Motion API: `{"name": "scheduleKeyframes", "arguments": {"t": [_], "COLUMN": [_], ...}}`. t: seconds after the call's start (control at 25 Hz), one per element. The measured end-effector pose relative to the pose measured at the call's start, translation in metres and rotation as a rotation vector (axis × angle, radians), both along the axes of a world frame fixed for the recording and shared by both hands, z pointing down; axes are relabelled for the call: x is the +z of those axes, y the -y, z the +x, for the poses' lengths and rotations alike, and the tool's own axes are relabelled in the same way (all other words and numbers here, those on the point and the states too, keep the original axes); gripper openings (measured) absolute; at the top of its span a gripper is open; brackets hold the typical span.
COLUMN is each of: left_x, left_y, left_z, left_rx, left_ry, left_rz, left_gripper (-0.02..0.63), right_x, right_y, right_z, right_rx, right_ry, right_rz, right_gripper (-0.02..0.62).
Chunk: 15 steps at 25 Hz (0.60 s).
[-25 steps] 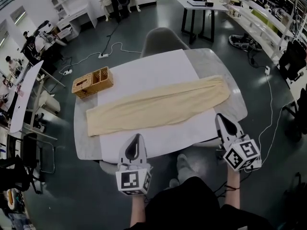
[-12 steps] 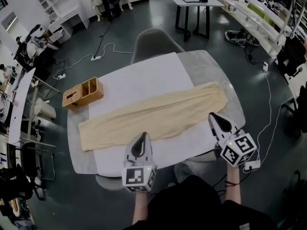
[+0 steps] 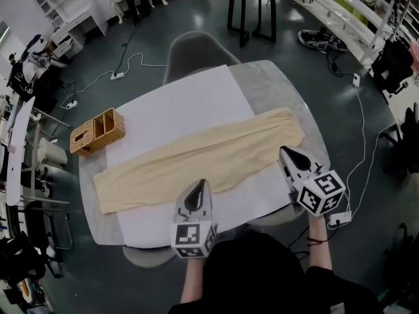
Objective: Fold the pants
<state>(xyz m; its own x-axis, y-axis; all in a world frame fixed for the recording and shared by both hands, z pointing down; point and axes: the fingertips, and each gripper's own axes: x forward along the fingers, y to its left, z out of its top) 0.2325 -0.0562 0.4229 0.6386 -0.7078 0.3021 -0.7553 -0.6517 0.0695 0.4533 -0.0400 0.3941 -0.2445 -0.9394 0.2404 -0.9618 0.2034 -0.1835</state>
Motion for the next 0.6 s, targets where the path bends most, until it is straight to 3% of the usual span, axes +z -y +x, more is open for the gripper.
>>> {"name": "scheduleKeyframes", "arguments": {"t": [0.6], "left_x": [0.064], "left_y": [0.045], "left_z": [0.035], "left_rx": [0.128], "left_ry": [0.037], "left_rz": [-0.163], "left_gripper": [0.008], "right_x": [0.069], "right_y": [0.044], "right_z": [0.056], "right_rx": [0.092], "right_ry": [0.014], "right_rz": [-0.153], "right_gripper": [0.014]}}
